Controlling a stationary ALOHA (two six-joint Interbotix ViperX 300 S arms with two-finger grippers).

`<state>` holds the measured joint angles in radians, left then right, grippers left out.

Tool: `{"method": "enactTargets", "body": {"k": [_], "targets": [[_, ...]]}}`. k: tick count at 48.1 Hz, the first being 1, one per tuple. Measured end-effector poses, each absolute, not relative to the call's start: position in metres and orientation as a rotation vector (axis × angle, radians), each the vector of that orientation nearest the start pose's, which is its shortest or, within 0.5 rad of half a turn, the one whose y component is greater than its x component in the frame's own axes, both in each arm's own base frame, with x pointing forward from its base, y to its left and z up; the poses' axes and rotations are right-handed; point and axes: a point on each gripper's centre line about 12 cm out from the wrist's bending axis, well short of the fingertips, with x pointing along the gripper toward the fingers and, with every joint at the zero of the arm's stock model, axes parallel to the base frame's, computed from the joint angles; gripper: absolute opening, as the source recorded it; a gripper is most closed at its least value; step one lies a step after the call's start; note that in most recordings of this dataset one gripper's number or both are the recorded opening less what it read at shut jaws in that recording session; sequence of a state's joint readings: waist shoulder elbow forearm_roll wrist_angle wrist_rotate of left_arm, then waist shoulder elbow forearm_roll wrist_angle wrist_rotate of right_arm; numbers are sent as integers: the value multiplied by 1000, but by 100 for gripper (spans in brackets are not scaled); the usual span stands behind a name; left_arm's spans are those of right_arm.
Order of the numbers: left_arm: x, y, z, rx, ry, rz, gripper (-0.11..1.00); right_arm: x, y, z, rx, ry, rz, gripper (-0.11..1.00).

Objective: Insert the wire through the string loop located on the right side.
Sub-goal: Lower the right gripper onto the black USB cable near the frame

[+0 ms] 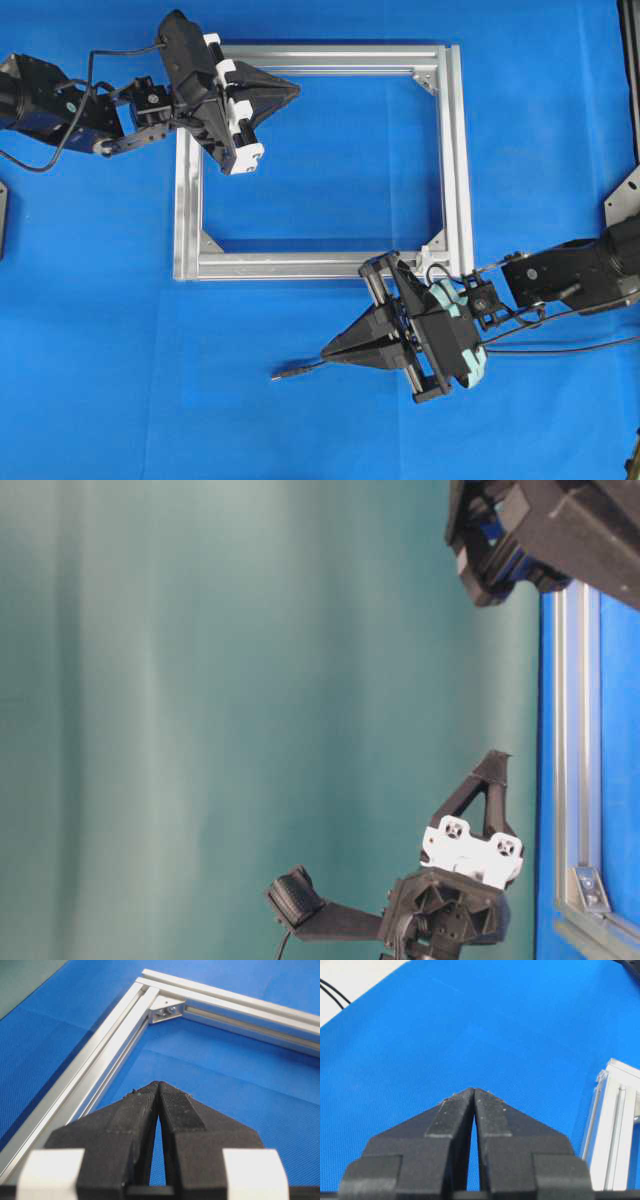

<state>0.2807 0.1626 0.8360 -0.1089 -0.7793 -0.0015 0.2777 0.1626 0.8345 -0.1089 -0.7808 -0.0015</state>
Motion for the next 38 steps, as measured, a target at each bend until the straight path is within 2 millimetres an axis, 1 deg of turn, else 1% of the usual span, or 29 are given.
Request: {"method": "enactTargets", "body": {"k": [6, 16, 28, 31, 33, 35, 38], "targets": [[368, 112, 136, -84, 216, 346, 0, 366, 117, 140, -102, 211, 367, -6], [368, 111, 136, -79, 219, 341, 0, 363, 121, 136, -89, 270, 376, -6], [368, 111, 136, -81, 218, 341, 0, 363, 121, 136, -72, 275, 373, -5], [368, 111, 136, -81, 219, 341, 0, 363, 121, 136, -71, 278, 372, -1], [368, 111, 136, -79, 219, 341, 0, 363, 121, 136, -69, 278, 372, 5], [368, 111, 136, -79, 219, 341, 0, 363, 121, 136, -66, 279, 372, 12], [368, 111, 136, -79, 219, 341, 0, 363, 121, 136, -52, 279, 367, 28]]}}
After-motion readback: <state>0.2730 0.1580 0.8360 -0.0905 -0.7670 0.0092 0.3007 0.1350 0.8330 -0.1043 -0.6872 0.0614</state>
